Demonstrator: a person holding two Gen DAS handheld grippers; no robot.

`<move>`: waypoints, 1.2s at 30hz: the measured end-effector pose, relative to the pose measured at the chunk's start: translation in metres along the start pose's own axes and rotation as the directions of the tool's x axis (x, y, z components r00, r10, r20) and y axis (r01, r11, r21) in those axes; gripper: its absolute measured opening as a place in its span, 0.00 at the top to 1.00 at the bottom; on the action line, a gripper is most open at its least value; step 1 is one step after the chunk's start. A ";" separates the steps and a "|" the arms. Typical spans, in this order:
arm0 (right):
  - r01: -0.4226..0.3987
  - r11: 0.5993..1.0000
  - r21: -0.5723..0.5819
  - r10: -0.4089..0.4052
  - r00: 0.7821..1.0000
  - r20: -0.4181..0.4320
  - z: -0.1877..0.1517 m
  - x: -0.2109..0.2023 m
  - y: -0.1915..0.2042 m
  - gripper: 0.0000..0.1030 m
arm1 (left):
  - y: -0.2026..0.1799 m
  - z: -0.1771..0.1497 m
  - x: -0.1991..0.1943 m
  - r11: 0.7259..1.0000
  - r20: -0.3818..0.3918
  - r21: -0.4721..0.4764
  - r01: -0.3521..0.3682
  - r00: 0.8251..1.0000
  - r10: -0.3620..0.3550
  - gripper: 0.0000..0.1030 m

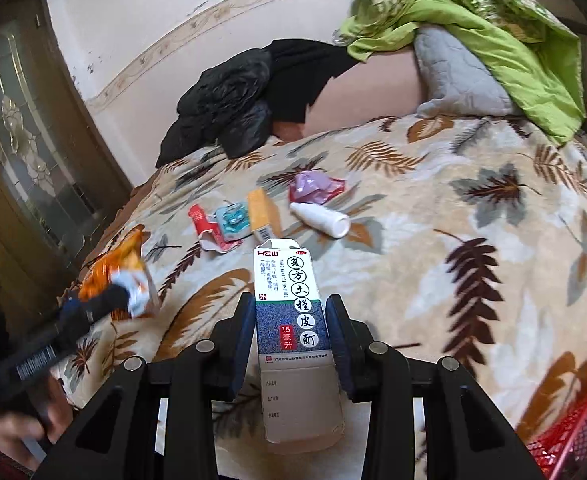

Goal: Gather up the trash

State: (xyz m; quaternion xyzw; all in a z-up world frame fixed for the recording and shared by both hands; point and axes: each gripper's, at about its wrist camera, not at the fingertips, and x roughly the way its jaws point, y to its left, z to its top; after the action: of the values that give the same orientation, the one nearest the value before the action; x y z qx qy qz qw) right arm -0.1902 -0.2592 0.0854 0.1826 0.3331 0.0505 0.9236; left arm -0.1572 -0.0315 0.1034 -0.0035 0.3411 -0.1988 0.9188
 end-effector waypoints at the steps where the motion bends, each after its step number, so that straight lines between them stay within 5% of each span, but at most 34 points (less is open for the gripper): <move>1: -0.004 1.000 0.011 0.004 1.000 0.008 0.000 -0.004 -0.004 0.62 | -0.007 -0.003 0.001 1.000 -0.011 0.003 0.020 1.000 -0.020 0.40; 9: -0.008 0.991 0.130 0.002 0.999 0.044 0.002 -0.017 -0.035 0.62 | -0.063 0.002 -0.013 0.988 0.020 0.093 0.120 0.992 -0.123 0.40; 20: 0.020 0.998 0.057 -0.021 1.000 0.015 0.002 -0.009 -0.022 0.62 | -0.020 -0.002 0.023 0.994 0.000 0.050 -0.101 0.995 0.102 0.40; 36: 0.028 0.998 -0.054 -0.029 0.999 -0.018 0.001 0.017 0.014 0.62 | 0.004 -0.014 0.030 0.984 -0.007 0.037 -0.172 0.985 0.173 0.39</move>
State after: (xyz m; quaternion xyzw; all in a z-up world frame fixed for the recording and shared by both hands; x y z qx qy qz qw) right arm -0.1763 -0.2435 0.0814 0.1526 0.3429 0.0482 0.9256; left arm -0.1438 -0.0368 0.0735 0.0437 0.3410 -0.1248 0.9307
